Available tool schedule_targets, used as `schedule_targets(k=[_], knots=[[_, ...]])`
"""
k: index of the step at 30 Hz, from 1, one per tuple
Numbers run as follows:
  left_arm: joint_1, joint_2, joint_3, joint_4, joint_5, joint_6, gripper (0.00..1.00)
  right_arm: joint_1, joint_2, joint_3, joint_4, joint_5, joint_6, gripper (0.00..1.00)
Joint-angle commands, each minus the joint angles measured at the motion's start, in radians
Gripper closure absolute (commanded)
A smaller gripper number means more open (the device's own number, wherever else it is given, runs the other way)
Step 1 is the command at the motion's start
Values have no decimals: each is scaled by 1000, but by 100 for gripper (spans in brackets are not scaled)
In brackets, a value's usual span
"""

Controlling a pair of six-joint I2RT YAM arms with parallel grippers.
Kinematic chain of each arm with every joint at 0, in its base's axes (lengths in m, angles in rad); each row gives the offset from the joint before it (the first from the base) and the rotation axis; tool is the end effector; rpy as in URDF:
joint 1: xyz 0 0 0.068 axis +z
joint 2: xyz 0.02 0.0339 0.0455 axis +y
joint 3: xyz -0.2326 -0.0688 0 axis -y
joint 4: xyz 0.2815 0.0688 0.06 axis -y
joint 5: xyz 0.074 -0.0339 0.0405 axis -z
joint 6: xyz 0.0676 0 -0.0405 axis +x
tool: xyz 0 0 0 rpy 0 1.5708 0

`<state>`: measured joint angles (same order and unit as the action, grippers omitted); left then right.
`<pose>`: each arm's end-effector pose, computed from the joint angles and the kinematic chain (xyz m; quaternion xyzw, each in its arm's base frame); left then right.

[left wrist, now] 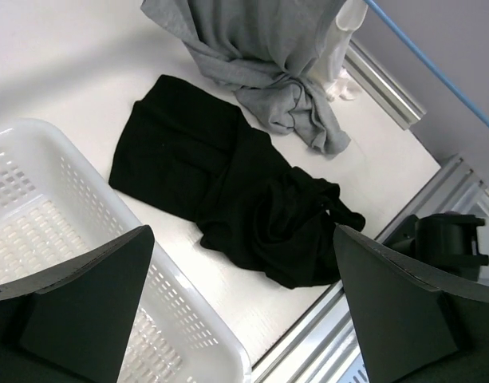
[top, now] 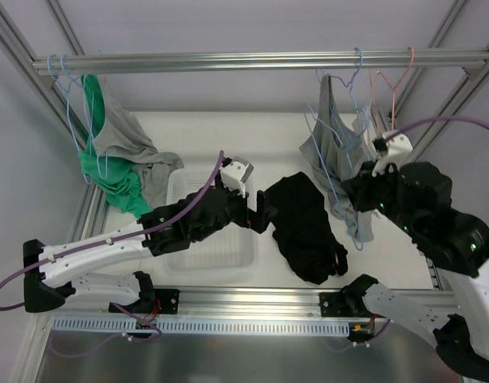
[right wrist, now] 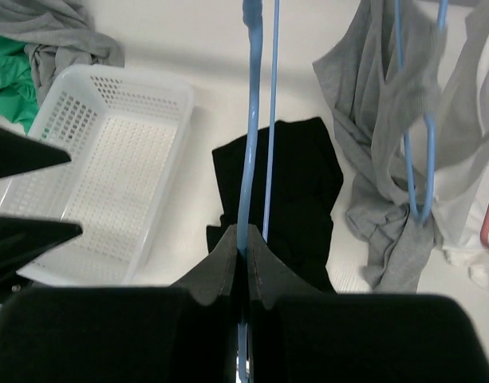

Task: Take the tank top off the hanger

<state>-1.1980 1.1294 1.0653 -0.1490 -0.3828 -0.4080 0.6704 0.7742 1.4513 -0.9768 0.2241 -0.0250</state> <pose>0.1470 -0.3065 0.3367 0.1838 0.7512 -0.3407 0.5347 0.1419 0.0933 0.4579 -0.2101 0.7745 0.1017 0.5880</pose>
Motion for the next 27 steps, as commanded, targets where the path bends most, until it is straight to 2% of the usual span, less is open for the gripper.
schedule_targets(k=[1, 7, 10, 14, 17, 20, 27], knots=[[-5, -66, 7, -20, 5, 37, 1, 3, 168, 153, 87, 50, -55, 100], [-5, -120, -45, -21, 31, 38, 1, 3, 455, 418, 110, 84, -113, 100], [-5, -137, -70, -24, 48, 25, 1, -5, 549, 536, 109, 86, -131, 100], [-5, -180, -100, -24, 59, 9, 1, -49, 710, 655, 110, 87, -151, 100], [-5, -200, -122, -24, 68, -3, 1, -92, 766, 699, 109, 64, -144, 100], [-5, -207, -139, -24, 79, -9, 1, -100, 806, 673, 78, 44, -124, 100], [-5, -181, -137, -23, 91, -2, 1, -88, 711, 436, 139, 9, -69, 100]])
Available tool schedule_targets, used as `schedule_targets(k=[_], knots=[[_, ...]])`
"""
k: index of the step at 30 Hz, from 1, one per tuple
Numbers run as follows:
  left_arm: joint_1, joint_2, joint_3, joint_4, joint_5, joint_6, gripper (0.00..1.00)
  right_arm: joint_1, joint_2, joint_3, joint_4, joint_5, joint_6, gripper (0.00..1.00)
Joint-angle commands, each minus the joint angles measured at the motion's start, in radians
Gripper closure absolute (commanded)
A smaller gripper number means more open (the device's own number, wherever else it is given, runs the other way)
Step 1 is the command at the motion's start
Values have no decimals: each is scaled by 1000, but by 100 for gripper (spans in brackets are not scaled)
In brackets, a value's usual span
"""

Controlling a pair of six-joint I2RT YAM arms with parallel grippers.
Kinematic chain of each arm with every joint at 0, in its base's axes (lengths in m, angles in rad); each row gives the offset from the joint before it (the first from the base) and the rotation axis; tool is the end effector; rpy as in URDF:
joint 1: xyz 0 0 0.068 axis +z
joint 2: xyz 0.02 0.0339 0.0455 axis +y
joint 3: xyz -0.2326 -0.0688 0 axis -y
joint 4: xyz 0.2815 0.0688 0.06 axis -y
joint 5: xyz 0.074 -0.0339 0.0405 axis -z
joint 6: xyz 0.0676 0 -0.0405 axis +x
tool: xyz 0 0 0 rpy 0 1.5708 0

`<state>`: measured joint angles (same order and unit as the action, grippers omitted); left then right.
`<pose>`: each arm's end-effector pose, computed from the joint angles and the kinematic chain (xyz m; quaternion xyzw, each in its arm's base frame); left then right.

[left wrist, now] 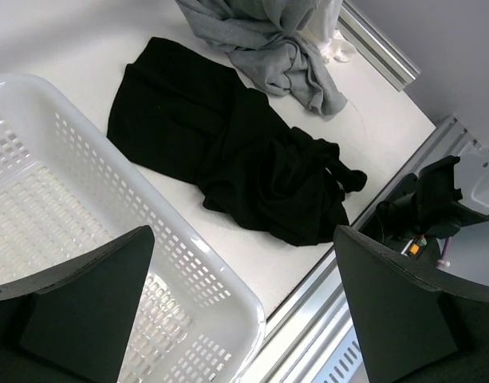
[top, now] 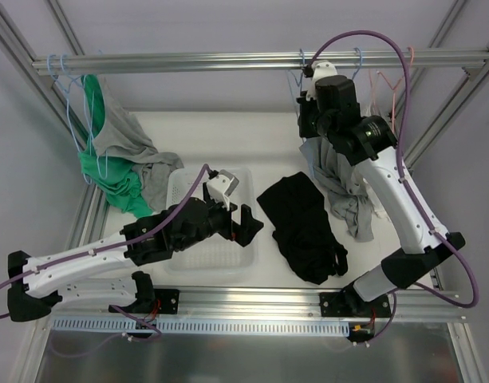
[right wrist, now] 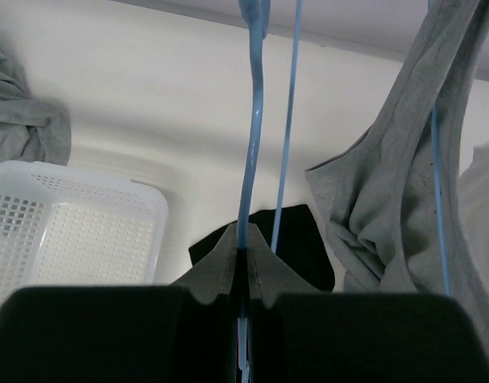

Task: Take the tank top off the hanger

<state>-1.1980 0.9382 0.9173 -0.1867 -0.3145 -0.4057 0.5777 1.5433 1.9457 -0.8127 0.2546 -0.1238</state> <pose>0.1289 -0.2722 0.3267 0.2049 0.7457 -0.3626 0.5201 0.3251 0.1916 0.4558 -0.2197 0.8030 0.0189 0.5537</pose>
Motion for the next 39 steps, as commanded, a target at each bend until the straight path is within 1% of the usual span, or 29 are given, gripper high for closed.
schedule_targets(k=[1, 3, 4, 5, 6, 7, 8, 9, 10, 11, 13, 14, 15, 16, 18, 19, 21, 22, 24, 26, 28, 31, 33, 34, 35, 36, 37, 38, 39], knots=[[-5, 36, 20, 15, 32, 2, 1, 5, -77, -68, -26, -25, 33, 100], [-5, 66, 50, 15, 61, 11, 1, 4, -104, -96, -25, -35, 39, 99], [-5, 101, 63, 16, 71, 11, 1, 5, -142, -106, -25, -47, 45, 88], [-5, 122, 75, 16, 80, 13, 1, 5, -167, -119, -20, -58, 47, 70], [-5, 143, 100, 19, 93, 16, 1, 5, -195, -134, -20, -70, 49, 22], [-5, 190, 113, 21, 95, 18, 1, 7, -224, -169, -23, -96, 52, 6], [-5, 217, 127, 23, 95, 24, 1, 7, -295, -192, -25, -106, 53, 1], [-5, 252, 156, 24, 94, 30, 1, 8, -336, -217, -28, -107, 58, 1], [-5, 330, 173, 23, 86, 36, 1, 7, -377, -262, -35, -101, 62, 0], [-5, 368, 192, 26, 86, 44, 1, 5, -461, -284, -48, -107, 64, 1], [-5, 503, 253, 35, 84, 59, 1, 5, -543, -320, -69, -77, 62, 0], [-5, 546, 279, 44, 89, 73, 1, 7, -584, -349, -92, -62, 62, 1], [-5, 594, 331, 50, 98, 77, 1, 7, -659, -359, -103, -45, 62, 1], [-5, 678, 357, 52, 109, 79, 1, 7, -693, -369, -120, -14, 64, 1], [-5, 755, 423, 62, 141, 81, 1, 7, -782, -384, -170, 8, 62, 0], [-5, 827, 440, 66, 143, 76, 1, 7, -807, -387, -198, 18, 59, 0], [-5, 896, 494, 70, 181, 77, 1, 7, -871, -395, -220, 9, 49, 1], [-3, 963, 512, 73, 198, 79, 1, 5, -888, -395, -244, 6, 46, 0], [-3, 1025, 561, 76, 242, 82, 1, 7, -908, -390, -272, 9, 39, 1], [-3, 1103, 584, 75, 235, 70, 1, 5, -920, -387, -312, 0, 33, 1], [-5, 1154, 577, 73, 180, 56, 1, 5, -933, -393, -321, -47, 20, 1], [-6, 1198, 531, 72, 117, 9, 1, 7, -945, -396, -322, -77, 15, 1], [-6, 1208, 490, 73, 111, -30, 2, 7, -951, -399, -321, -71, 13, 0], [-8, 1212, 480, 75, 107, -41, 4, 7, -953, -404, -313, -74, 13, 0], [-6, 1215, 473, 78, 112, -45, 19, 7, -954, -409, -307, -78, 12, 1], [-8, 1219, 465, 78, 120, -45, 29, 5, -956, -413, -298, -84, 12, 0], [-6, 1214, 462, 76, 127, -45, 44, 5, -957, -418, -284, -98, 10, 1], [-8, 1206, 450, 79, 132, -48, 84, 7, -957, -424, -280, -101, 7, 1], [-12, 1194, 442, 78, 121, -51, 95, 5, -957, -427, -278, -106, 4, 0]])
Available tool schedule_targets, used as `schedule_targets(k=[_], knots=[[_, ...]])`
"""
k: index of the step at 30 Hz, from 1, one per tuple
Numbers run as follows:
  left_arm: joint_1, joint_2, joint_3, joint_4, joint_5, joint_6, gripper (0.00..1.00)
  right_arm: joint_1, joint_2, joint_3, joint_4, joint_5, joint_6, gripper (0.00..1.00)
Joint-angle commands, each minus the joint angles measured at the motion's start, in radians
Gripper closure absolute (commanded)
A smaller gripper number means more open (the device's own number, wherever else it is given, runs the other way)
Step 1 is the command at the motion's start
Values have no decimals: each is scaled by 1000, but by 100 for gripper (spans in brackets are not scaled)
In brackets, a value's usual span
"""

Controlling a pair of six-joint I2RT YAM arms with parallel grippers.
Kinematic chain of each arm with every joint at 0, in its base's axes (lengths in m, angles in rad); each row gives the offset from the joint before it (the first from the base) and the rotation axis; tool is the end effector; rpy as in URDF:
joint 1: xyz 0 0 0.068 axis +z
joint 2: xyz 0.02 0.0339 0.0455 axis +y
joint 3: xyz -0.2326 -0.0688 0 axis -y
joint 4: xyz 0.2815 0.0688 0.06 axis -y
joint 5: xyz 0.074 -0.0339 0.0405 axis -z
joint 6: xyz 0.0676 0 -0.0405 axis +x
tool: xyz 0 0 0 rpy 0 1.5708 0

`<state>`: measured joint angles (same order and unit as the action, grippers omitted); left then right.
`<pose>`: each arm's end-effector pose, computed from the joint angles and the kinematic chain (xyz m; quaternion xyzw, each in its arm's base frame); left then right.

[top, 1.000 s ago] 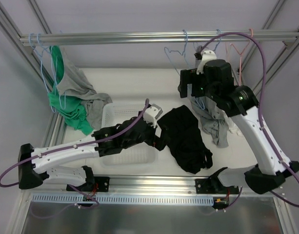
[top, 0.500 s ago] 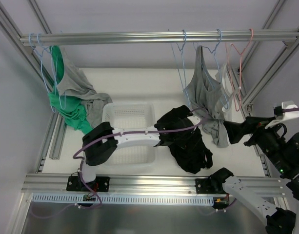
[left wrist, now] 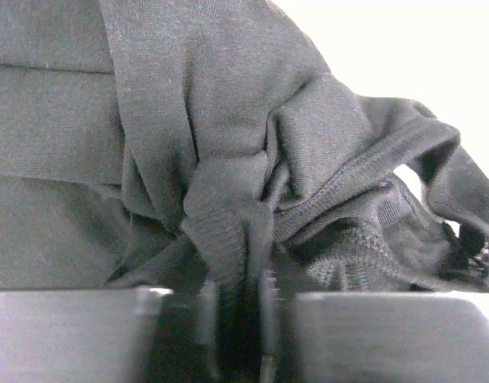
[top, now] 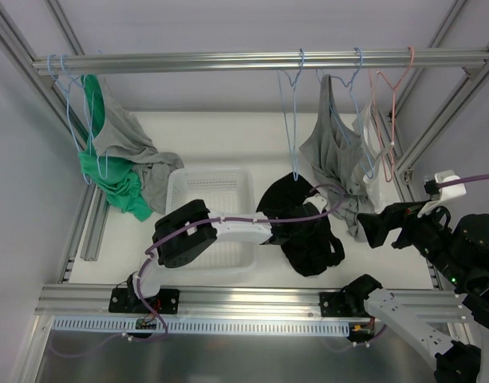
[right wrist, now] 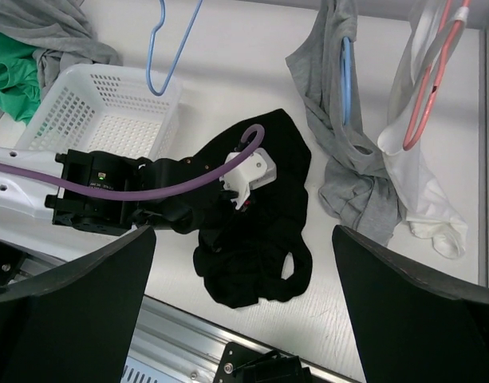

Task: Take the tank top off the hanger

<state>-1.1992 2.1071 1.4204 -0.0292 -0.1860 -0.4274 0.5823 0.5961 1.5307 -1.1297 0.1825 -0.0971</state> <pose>0.1934 -0.4618 0.0892 0.3054 0.8540 -0.2418 0.3450 0.0772 0.0361 0.4789 -0.2018 0.7447 0.0835 0.6306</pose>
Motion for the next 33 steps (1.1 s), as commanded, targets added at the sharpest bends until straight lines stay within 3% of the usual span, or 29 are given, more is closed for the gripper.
schedule_targets(k=[1, 6, 9, 18, 28, 33], knots=[[-16, -13, -70, -78, -13, -30, 100, 1, -12, -15, 48, -38, -26, 0], [-62, -201, -167, -80, -169, -13, 100, 1, -36, -47, 87, -40, -39, 0], [-95, -402, -221, -80, -233, 1, 100, 2, -36, -52, 113, -5, -49, 1], [-109, -775, -224, -103, -279, 114, 100, 2, -16, -63, 159, 34, -36, 1], [-109, -1033, -192, -230, -496, 188, 100, 2, -10, -37, 159, 66, -44, 0], [-103, -1107, -152, -285, -721, 220, 100, 2, 17, -26, 159, 58, -41, 0]])
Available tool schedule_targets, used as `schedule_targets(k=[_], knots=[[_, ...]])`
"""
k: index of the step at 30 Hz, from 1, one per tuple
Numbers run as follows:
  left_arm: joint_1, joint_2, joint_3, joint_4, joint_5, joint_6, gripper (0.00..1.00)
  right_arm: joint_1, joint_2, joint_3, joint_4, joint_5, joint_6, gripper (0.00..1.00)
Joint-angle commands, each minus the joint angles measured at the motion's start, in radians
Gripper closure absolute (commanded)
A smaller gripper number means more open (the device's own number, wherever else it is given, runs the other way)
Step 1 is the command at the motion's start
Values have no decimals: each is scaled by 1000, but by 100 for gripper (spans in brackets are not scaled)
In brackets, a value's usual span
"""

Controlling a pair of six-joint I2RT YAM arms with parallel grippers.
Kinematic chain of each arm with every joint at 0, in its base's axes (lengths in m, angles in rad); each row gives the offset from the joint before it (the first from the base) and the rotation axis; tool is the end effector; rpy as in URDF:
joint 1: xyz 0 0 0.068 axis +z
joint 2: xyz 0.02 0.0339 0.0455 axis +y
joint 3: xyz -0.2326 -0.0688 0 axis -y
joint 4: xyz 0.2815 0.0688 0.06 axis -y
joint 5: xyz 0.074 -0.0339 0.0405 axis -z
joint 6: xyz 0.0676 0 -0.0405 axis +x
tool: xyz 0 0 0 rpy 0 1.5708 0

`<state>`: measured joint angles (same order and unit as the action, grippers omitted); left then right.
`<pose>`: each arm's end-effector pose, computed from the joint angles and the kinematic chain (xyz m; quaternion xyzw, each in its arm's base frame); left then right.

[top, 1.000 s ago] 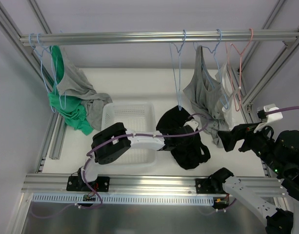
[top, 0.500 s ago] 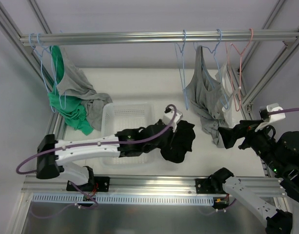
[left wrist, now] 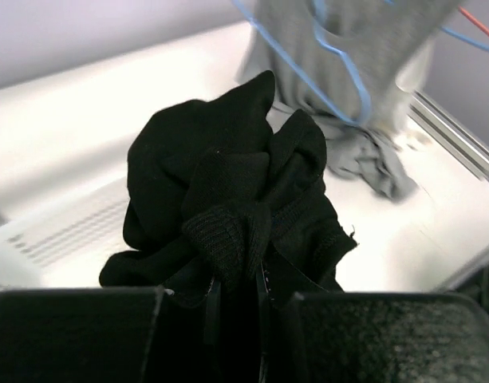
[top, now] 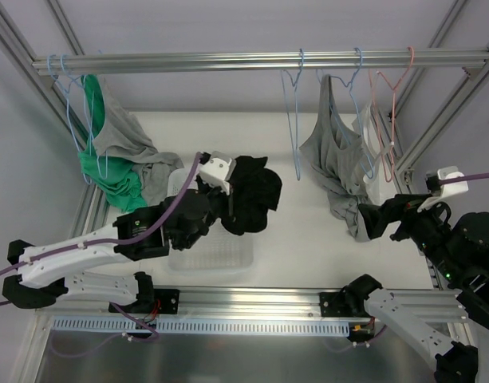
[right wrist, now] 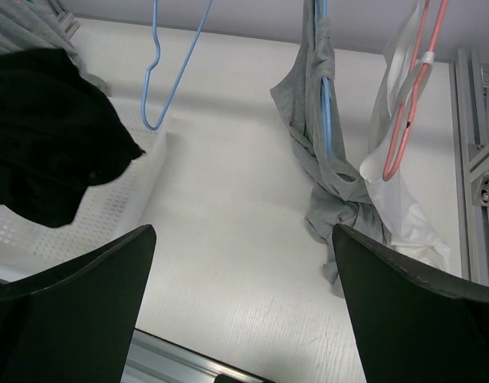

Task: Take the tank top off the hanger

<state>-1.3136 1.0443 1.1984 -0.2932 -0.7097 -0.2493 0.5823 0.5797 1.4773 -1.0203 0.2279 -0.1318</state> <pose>0.1179 -0.2752 0.3997 0.1625 0.7254 -0.2473 0.6215 0.0859 0.0383 0.4813 -0.1896 0.7237 0.0640 0.6605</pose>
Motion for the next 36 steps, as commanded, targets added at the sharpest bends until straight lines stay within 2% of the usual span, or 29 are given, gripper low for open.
schedule_targets(k=[1, 4, 5, 7, 9, 14, 19, 20, 21, 22, 25, 27, 30, 34, 36], knots=[[22, -47, 102, -84, -209, 10, 100, 2, 45, 29, 48, 8, -2, 1], [124, -69, 116, -165, -140, -65, 100, 1, 51, 41, 52, -15, 4, 1], [210, -75, 112, -182, -98, -91, 100, 1, 52, 46, 54, -16, 6, 1], [287, -92, 80, -219, 16, -155, 100, 1, 54, 63, 60, -24, 8, 1], [351, -99, 46, -233, 44, -188, 100, 2, 66, 80, 62, -28, 3, 1], [389, -112, -129, -239, 122, -332, 100, 1, 141, 150, 49, -7, -31, 0], [390, -109, -296, -239, 177, -456, 100, 1, 303, 259, 17, 65, -83, 0], [390, -109, -315, -241, 174, -470, 94, -1, 328, 296, 19, 83, -92, 1], [392, -113, -330, -245, 177, -479, 28, -1, 354, 316, 16, 82, -101, 2], [392, -118, -348, -247, 182, -496, 2, -5, 408, 336, 12, 73, -120, 5], [392, -158, -329, -251, 236, -469, 1, -53, 546, 440, -37, 10, -159, 9], [392, -197, -300, -254, 268, -432, 1, -139, 609, 492, -60, -30, -164, 15], [390, -254, -231, -259, 367, -346, 1, -215, 703, 551, -60, -71, -187, 18], [390, -311, -178, -262, 505, -256, 1, -249, 787, 590, -60, -59, -230, 21], [390, -325, -177, -264, 519, -243, 1, -259, 818, 586, -40, -64, -253, 24]])
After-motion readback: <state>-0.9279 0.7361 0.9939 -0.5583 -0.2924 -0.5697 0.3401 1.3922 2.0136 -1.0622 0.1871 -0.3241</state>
